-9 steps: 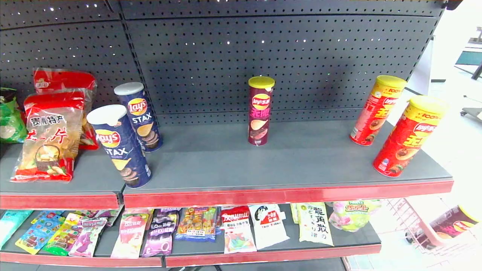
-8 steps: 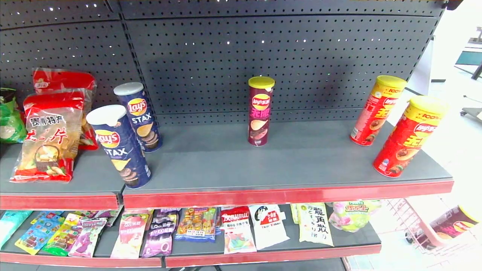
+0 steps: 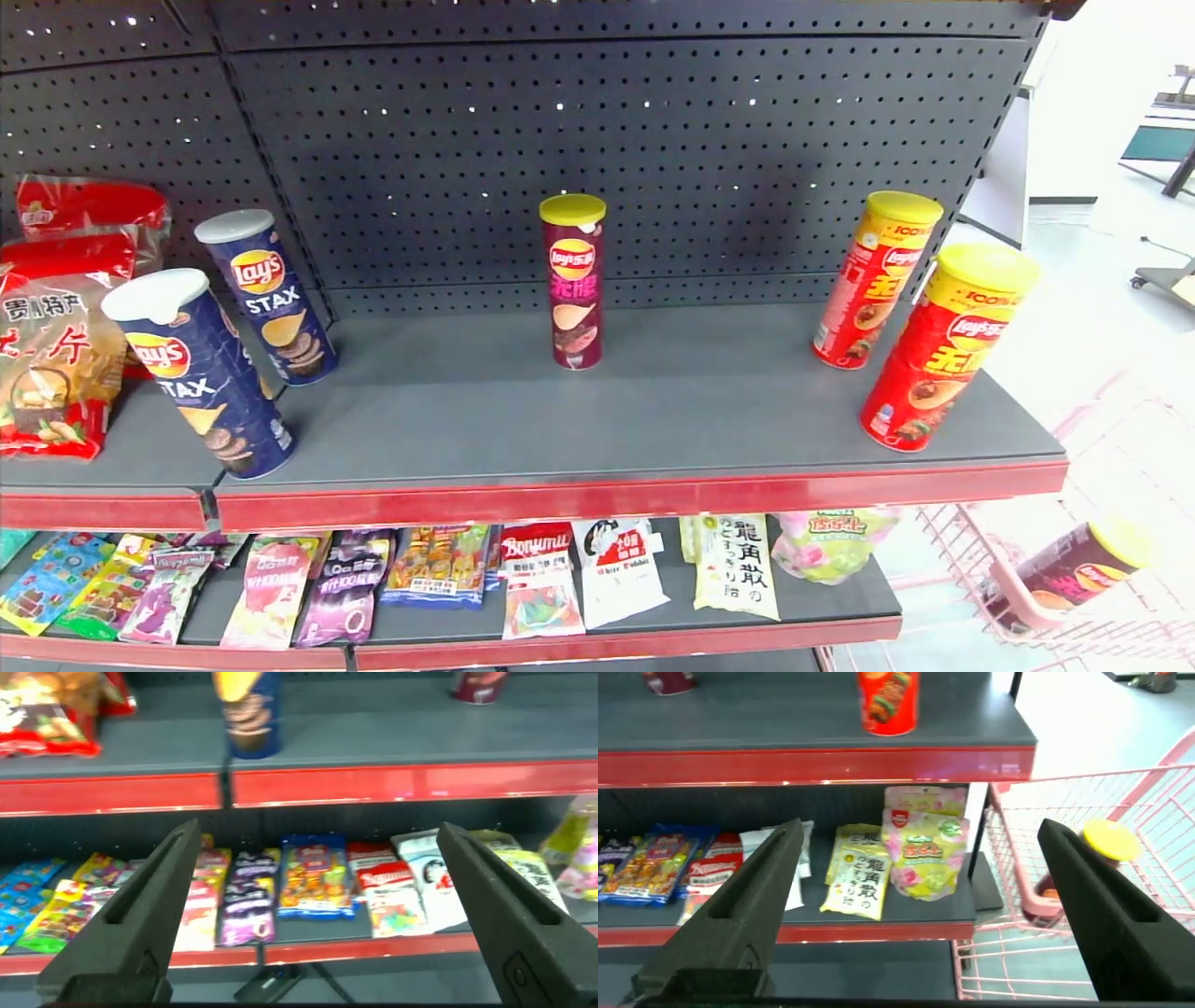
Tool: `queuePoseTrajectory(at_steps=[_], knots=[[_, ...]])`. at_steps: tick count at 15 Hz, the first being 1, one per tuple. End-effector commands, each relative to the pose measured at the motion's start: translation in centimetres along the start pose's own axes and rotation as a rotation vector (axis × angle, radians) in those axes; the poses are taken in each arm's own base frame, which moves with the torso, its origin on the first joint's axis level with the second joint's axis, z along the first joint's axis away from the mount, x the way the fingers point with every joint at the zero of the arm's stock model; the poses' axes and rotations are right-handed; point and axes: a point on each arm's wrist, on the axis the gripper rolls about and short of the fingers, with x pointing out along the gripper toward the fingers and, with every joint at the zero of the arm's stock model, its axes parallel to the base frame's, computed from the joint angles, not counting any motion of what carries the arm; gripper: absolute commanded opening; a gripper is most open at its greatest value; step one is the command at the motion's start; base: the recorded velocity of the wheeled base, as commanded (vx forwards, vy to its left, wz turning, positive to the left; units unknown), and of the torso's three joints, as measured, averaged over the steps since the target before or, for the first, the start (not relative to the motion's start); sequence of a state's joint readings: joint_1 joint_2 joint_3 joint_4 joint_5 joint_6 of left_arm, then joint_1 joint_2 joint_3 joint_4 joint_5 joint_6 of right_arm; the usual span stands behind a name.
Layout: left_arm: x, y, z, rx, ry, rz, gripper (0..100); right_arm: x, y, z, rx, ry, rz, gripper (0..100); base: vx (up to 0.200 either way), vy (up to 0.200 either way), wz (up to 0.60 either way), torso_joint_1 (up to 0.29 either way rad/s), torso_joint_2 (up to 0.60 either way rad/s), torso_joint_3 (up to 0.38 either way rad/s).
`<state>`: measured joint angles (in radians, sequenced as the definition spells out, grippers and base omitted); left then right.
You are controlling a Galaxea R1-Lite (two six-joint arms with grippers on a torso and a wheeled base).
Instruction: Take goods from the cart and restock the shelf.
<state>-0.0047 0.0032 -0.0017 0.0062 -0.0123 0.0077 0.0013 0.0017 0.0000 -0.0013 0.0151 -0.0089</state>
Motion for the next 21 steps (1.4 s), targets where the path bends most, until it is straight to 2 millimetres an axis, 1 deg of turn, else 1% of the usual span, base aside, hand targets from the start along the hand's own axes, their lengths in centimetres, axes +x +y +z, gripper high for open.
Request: queuePoseTrajectory(at_steps=[1,10,12,21], knots=[[0.01,0.0,0.0,0.0,0.002,0.0,100,0.0,0.0,0.0,0.0,0.0,0.0,100,0.0,-0.2,0.0,-0.002,0.01,0.002],[0.01,0.0,0.0,0.0,0.002,0.0,100,0.0,0.0,0.0,0.001,0.0,0.002,100,0.0,-0.2,0.0,0.002,0.0,0.002],[0.01,0.0,0.0,0.0,0.002,0.0,100,0.0,0.0,0.0,0.001,0.0,0.002,100,0.0,0.0,0.0,0.0,0.0,0.0],[0.01,0.0,0.0,-0.002,0.002,0.0,100,0.0,0.0,0.0,0.001,0.0,0.002,100,0.0,0.0,-0.6,0.003,0.0,0.002]])
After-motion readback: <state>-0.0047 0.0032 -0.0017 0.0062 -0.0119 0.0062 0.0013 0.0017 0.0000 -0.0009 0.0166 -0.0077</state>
